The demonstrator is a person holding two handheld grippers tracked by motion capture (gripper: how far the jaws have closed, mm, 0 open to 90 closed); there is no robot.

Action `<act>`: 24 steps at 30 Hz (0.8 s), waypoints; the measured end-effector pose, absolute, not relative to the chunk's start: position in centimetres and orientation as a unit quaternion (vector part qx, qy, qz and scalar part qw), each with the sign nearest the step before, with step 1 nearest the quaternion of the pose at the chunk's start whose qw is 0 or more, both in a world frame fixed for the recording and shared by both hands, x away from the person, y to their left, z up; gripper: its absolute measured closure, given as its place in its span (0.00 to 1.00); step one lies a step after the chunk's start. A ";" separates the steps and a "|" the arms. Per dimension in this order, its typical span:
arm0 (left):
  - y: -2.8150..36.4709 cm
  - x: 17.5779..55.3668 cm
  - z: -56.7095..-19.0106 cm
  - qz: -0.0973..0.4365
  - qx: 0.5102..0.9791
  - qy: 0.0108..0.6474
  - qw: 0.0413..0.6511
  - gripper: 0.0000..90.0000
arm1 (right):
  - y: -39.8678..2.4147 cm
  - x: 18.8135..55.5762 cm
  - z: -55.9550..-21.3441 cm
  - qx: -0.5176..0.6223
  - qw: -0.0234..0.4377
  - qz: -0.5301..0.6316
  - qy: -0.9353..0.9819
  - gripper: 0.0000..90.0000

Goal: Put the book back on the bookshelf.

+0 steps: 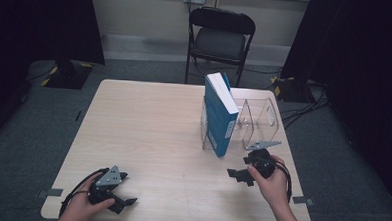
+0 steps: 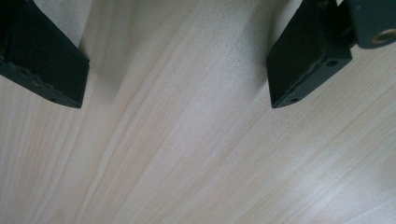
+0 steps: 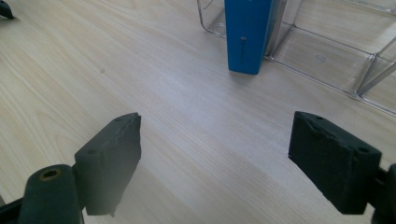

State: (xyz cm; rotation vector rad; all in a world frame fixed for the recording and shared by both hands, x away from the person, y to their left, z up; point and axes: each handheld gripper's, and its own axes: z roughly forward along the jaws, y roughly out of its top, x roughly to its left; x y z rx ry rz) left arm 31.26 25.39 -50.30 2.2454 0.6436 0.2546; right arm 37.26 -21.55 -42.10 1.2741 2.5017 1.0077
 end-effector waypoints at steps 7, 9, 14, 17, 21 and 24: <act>25.4 31.3 -50.3 0.100 0.882 0.253 0.385 0.06 | -22.3 37.1 -42.6 0.431 0.084 0.329 0.836 0.18; 25.4 31.3 -50.3 0.100 0.882 0.253 0.386 0.06 | -22.5 37.1 -42.8 0.431 0.084 0.331 0.835 0.18; 25.4 31.3 -50.3 0.100 0.882 0.253 0.385 0.06 | -23.0 37.0 -43.1 0.431 0.087 0.332 0.834 0.18; 25.4 31.3 -50.3 0.100 0.882 0.253 0.386 0.06 | -23.2 36.8 -43.3 0.434 0.085 0.329 0.834 0.18; 25.4 31.3 -50.3 0.100 0.882 0.253 0.385 0.06 | -23.6 36.7 -43.8 0.434 0.088 0.324 0.836 0.18; 25.4 31.3 -50.3 0.100 0.882 0.252 0.385 0.06 | -23.9 36.6 -44.1 0.434 0.084 0.325 0.836 0.19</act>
